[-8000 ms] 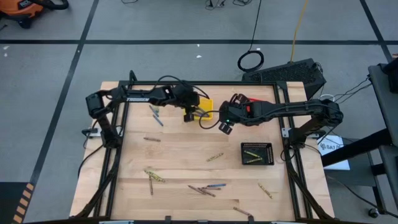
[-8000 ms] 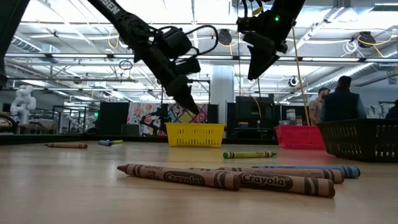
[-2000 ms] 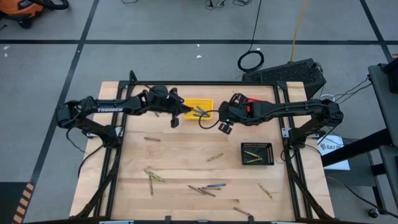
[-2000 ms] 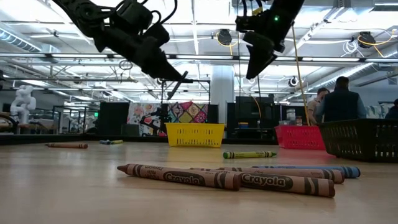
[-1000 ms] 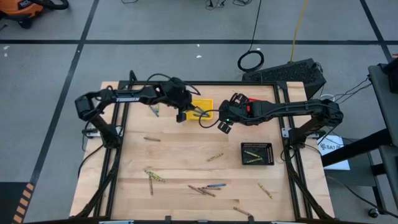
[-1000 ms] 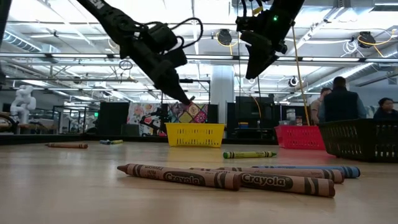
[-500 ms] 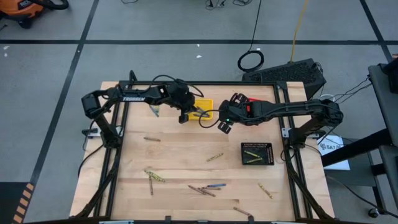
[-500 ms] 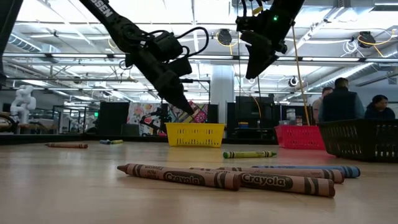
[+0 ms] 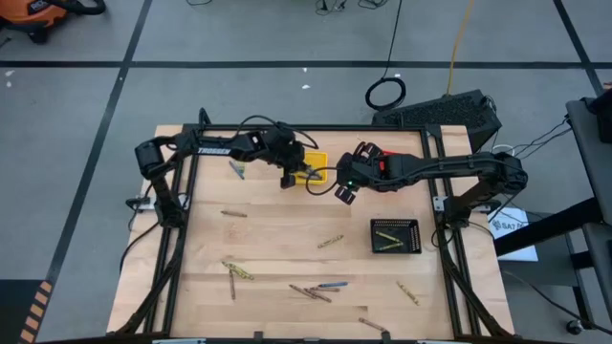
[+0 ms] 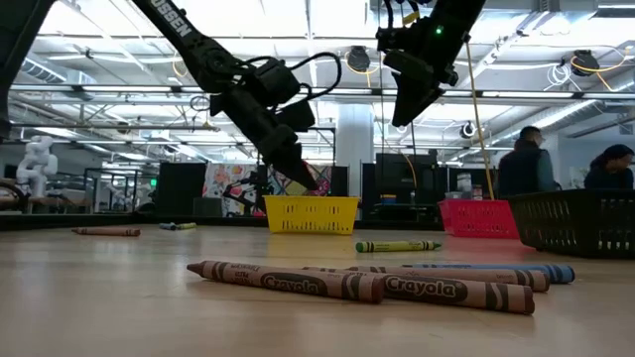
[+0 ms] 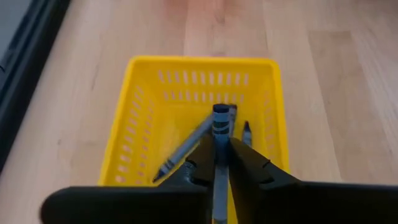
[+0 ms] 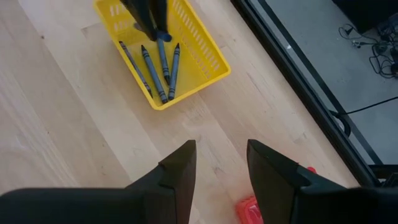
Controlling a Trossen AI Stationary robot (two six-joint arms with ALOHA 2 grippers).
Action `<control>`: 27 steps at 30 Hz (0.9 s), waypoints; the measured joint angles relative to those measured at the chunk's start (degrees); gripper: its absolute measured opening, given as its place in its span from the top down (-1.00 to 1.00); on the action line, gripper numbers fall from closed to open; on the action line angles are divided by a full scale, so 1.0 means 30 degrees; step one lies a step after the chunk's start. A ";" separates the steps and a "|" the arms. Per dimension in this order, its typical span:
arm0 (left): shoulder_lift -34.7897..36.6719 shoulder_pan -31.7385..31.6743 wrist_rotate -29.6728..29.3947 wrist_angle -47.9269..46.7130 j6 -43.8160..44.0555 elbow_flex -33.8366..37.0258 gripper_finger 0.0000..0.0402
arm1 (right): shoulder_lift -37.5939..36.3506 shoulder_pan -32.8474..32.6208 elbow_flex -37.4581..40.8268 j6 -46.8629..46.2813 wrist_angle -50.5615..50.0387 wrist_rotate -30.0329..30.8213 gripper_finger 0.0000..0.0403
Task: Sort crayons
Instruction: Put the blue crayon into the yellow bin, then put the brown crayon into the red bin
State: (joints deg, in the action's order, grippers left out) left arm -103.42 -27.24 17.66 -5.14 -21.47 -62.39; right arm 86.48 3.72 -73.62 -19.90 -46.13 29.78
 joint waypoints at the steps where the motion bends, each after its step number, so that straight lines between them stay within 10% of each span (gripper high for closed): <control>1: -0.0115 0.0000 -0.0068 0.0135 0.0000 -0.0148 0.80 | 0.0000 0.0008 0.0001 0.0000 0.0008 -0.0005 0.37; 27: 0.5698 0.0585 -0.0692 -0.7000 -0.0121 -0.0276 0.68 | 0.0000 -0.0036 -0.0001 -0.0248 -0.0283 -0.3467 0.37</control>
State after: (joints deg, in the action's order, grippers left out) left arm -86.33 -25.49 15.59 -26.14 -21.84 -63.22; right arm 86.48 3.62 -73.63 -20.64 -46.98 19.38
